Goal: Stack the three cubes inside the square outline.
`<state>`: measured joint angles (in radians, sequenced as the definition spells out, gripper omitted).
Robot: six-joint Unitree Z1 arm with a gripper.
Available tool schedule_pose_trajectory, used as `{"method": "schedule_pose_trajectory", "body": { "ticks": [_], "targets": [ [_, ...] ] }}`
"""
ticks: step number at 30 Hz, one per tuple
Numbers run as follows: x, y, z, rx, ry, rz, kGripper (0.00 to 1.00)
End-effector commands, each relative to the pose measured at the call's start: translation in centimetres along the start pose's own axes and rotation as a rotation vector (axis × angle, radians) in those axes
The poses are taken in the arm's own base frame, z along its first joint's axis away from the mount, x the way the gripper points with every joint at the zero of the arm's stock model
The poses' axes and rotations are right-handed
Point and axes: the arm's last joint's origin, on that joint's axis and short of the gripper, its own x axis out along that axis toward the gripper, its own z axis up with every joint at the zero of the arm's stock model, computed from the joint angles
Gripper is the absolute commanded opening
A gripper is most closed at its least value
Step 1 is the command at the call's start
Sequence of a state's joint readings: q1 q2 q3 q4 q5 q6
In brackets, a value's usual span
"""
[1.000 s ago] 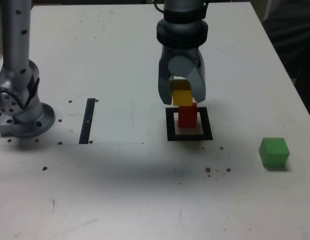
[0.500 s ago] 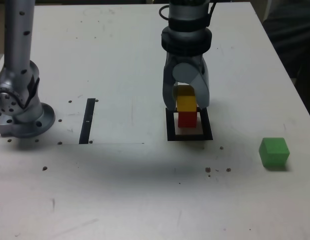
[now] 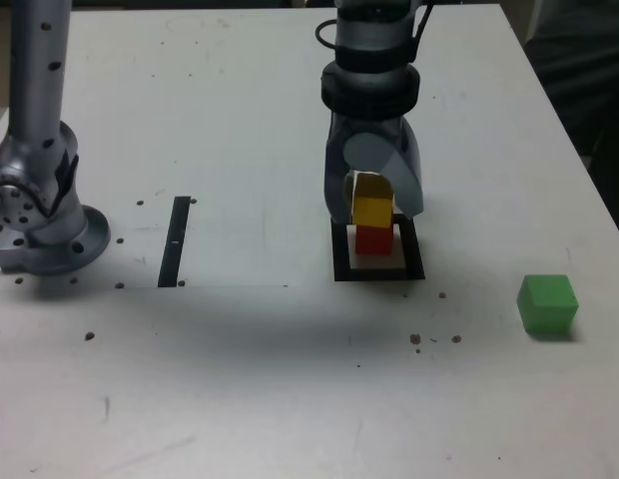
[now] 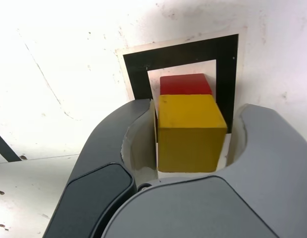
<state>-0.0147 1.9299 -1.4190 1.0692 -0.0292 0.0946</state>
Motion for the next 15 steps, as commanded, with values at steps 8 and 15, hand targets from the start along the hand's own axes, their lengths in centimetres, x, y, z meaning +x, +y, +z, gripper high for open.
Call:
{"method": "schedule_pose_trajectory", "body": {
  "ticks": [8, 15],
  "targets": [
    [-0.9, 0.1, -0.7, -0.001, -0.031, 0.011, 0.99],
    [-2.7, 0.0, -2.5, -0.002, -0.063, 0.056, 1.0]
  ]
}}
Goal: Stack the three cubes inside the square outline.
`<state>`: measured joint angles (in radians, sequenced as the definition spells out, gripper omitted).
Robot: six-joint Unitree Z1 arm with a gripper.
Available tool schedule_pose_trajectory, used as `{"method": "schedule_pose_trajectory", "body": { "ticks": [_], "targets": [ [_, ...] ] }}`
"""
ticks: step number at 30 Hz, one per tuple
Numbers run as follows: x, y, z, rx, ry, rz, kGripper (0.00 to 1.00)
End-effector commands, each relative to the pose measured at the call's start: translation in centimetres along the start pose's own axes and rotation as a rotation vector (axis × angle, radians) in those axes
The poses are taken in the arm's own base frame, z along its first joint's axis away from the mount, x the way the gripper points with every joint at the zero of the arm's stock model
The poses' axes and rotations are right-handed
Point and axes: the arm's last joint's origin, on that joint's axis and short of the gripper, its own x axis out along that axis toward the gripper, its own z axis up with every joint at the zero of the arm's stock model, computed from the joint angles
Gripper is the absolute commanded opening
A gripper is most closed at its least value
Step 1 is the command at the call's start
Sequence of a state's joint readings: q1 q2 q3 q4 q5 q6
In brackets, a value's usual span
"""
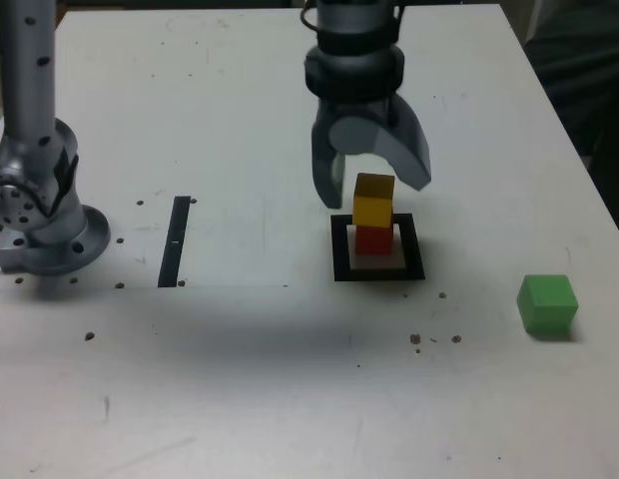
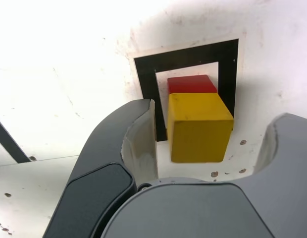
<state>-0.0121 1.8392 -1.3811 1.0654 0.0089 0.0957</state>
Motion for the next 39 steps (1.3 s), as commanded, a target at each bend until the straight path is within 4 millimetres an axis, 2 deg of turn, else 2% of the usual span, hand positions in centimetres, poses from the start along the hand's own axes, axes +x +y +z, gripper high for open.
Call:
{"method": "schedule_pose_trajectory", "body": {
  "ticks": [1, 7, 15, 27, 33, 39],
  "targets": [
    [-0.9, 0.1, -0.6, -0.001, -0.013, 0.023, 1.0],
    [-2.8, 0.0, -1.2, 0.02, -0.025, 0.087, 1.0],
    [-4.9, -1.4, 0.8, 0.154, -0.076, 0.153, 1.0],
    [-4.7, -3.2, 4.3, 0.292, -0.092, 0.158, 1.0],
    [-4.8, -4.9, 6.0, 0.334, -0.115, 0.155, 1.0],
    [-4.0, -6.6, 8.1, 0.424, -0.127, 0.154, 1.0]
  ]
}}
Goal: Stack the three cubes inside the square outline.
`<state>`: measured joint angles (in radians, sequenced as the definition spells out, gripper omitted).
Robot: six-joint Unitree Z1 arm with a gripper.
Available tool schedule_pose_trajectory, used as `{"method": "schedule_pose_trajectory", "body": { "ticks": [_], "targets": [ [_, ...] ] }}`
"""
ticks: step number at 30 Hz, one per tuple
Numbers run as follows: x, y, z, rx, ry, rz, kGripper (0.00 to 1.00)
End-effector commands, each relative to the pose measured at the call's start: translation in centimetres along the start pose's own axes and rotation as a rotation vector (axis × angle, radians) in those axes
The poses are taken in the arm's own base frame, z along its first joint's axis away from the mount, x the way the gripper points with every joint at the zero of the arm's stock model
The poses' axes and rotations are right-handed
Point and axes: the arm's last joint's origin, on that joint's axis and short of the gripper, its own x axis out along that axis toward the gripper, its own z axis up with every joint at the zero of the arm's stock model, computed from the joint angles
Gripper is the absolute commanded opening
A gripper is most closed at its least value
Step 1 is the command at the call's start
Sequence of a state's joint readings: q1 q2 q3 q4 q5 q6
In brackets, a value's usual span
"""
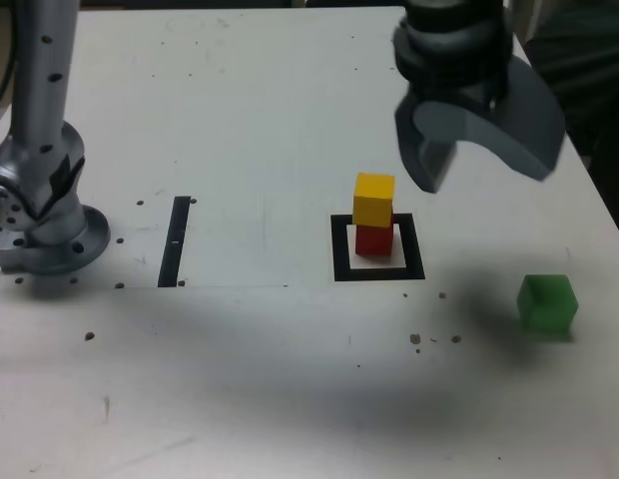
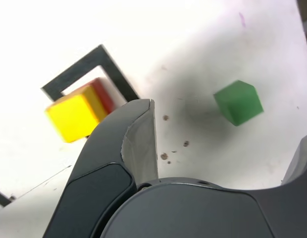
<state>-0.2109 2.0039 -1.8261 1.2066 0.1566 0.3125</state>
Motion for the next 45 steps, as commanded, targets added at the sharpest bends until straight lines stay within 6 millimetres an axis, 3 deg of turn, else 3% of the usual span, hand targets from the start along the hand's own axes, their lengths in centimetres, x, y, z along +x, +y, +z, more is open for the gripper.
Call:
{"method": "schedule_pose_trajectory", "body": {
  "ticks": [1, 8, 21, 45],
  "targets": [
    [0.6, -0.2, 0.9, 0.044, -0.005, 0.0, 1.0],
    [2.1, -0.1, 2.6, 0.218, -0.013, 0.009, 1.0],
    [3.8, -0.6, 3.9, 0.543, -0.002, 0.036, 0.99],
    [7.8, -2.5, 6.9, 0.735, 0.087, 0.078, 0.97]
  ]
}}
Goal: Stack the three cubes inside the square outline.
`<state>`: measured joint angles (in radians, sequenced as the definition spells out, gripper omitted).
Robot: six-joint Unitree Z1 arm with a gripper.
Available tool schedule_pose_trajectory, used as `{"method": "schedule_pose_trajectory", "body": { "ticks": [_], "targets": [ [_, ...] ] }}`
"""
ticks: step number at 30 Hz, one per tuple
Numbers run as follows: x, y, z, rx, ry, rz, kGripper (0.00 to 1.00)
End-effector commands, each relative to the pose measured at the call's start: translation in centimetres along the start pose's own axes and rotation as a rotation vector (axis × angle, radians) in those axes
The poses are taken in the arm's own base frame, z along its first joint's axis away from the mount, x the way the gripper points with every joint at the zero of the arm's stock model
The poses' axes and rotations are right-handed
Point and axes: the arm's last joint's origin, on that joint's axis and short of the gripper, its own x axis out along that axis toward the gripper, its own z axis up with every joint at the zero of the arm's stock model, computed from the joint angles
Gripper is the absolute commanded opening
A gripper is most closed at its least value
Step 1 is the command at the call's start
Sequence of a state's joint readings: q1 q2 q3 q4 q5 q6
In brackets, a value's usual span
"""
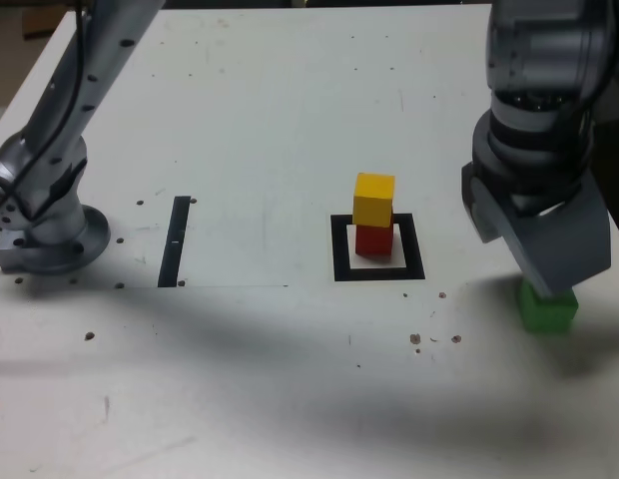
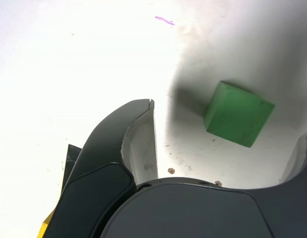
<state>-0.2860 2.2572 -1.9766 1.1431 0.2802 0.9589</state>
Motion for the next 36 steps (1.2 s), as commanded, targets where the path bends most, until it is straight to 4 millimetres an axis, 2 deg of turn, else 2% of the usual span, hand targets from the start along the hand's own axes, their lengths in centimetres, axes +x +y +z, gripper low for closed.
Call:
{"method": "schedule_pose_trajectory", "body": {
  "ticks": [1, 10, 17, 26, 31, 36],
  "targets": [
    [0.3, -0.1, 0.7, 0.015, 0.001, -0.001, 0.97],
    [1.2, -0.7, 2.8, 0.061, 0.009, -0.014, 0.94],
    [2.5, -0.5, 3.5, 0.077, 0.03, -0.033, 0.91],
    [3.1, -0.2, 4.0, 0.087, 0.045, -0.052, 0.85],
    [3.3, -0.1, 4.1, 0.088, 0.051, -0.061, 0.75],
    [3.2, -0.1, 4.4, 0.098, 0.045, -0.06, 0.53]
  ]
}}
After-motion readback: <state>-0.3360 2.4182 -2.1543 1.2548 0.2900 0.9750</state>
